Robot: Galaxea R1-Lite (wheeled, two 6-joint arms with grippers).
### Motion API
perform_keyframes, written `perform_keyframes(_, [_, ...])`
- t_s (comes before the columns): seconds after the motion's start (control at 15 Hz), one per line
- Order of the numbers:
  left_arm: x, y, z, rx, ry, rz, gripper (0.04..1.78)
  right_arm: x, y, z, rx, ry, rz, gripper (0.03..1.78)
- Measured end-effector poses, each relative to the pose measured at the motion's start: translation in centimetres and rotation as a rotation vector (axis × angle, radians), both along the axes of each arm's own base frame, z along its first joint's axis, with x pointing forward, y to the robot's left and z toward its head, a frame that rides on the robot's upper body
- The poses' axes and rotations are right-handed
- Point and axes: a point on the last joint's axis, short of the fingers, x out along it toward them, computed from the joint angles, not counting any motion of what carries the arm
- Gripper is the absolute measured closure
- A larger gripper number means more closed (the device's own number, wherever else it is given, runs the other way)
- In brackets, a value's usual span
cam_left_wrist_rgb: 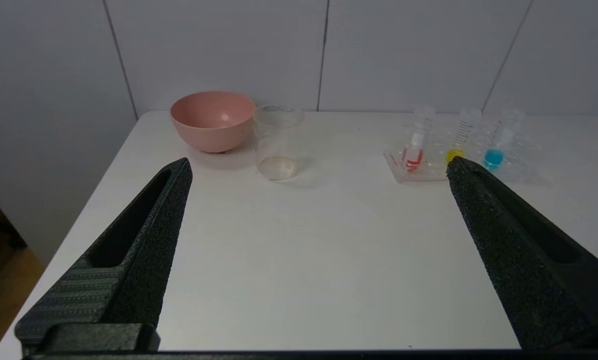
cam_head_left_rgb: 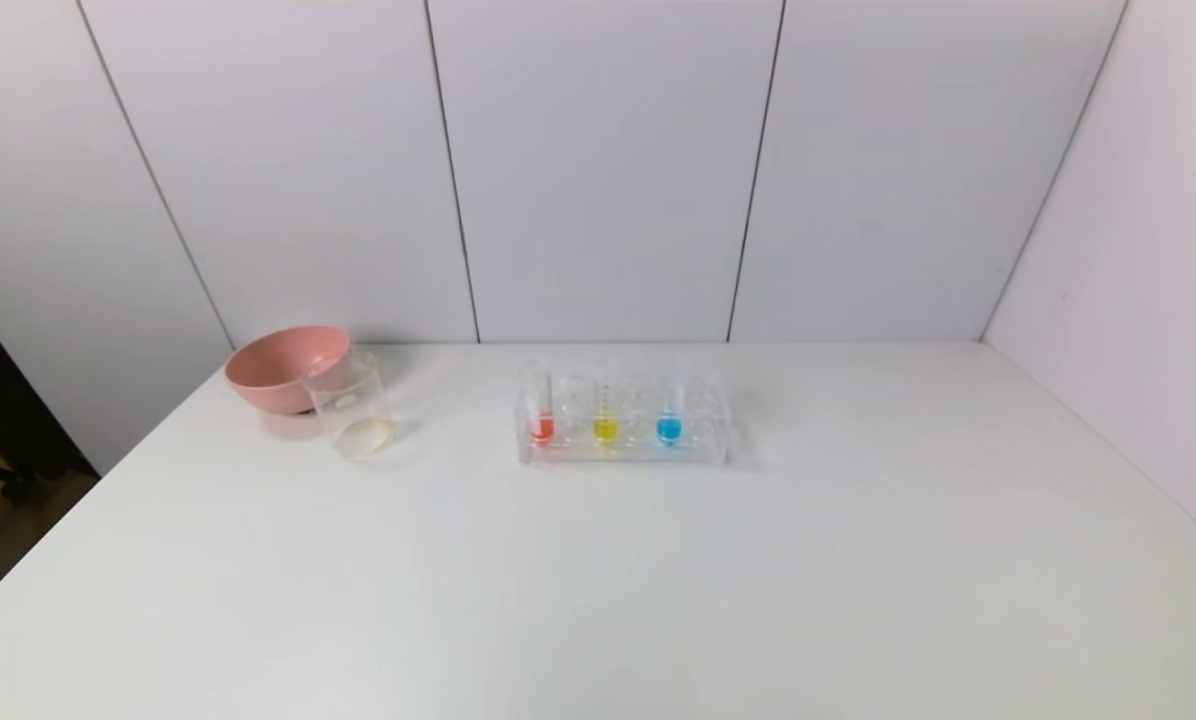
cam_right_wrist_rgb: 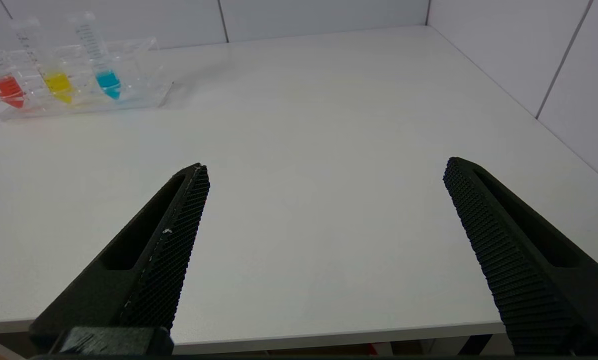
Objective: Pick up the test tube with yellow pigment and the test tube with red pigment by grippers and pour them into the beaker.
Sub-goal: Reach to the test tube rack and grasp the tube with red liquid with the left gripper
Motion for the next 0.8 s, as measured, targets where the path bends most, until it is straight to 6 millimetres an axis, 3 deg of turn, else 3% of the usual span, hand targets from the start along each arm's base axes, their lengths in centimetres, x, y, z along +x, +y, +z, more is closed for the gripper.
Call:
perform_keyframes(0.53, [7.8, -1.6, 0.1, 0.010, 0.251, -0.454, 0.04, 0.0, 0.0, 0.0, 0.000, 0.000, 0.000, 0.10])
perform_keyframes(0.8, [12.7, -3.7, -0.7, 0.018, 0.411, -0.524, 0.04, 0.0, 0.0, 0.0, 0.000, 0.000, 0.000, 0.10])
